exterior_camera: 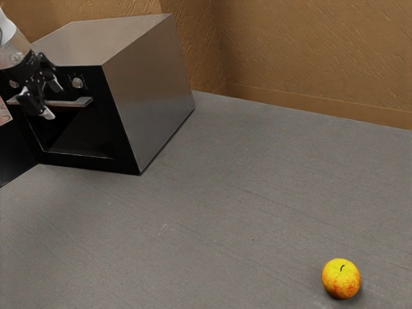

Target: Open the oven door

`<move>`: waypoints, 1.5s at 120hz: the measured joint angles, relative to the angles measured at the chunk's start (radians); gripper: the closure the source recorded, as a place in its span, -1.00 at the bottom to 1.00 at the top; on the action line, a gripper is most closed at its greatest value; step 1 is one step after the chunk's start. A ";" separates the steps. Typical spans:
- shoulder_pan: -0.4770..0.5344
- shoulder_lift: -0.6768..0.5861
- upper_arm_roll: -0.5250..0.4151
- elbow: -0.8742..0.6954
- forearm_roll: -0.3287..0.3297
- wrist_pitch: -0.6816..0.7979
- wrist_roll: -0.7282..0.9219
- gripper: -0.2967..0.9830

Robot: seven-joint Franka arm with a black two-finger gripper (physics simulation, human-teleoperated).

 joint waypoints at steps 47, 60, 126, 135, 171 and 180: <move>0.097 0.064 0.003 -0.001 -0.041 0.190 0.253 -0.54; 0.117 0.073 -0.009 -0.001 -0.043 0.215 0.304 -0.54; 0.187 0.096 -0.047 -0.002 -0.043 0.269 0.462 -0.54; 0.180 0.111 -0.048 -0.002 -0.045 0.276 0.474 -0.54; 0.174 0.142 -0.054 -0.004 -0.047 0.304 0.511 -0.54; 0.173 0.147 -0.055 -0.003 -0.047 0.310 0.517 -0.54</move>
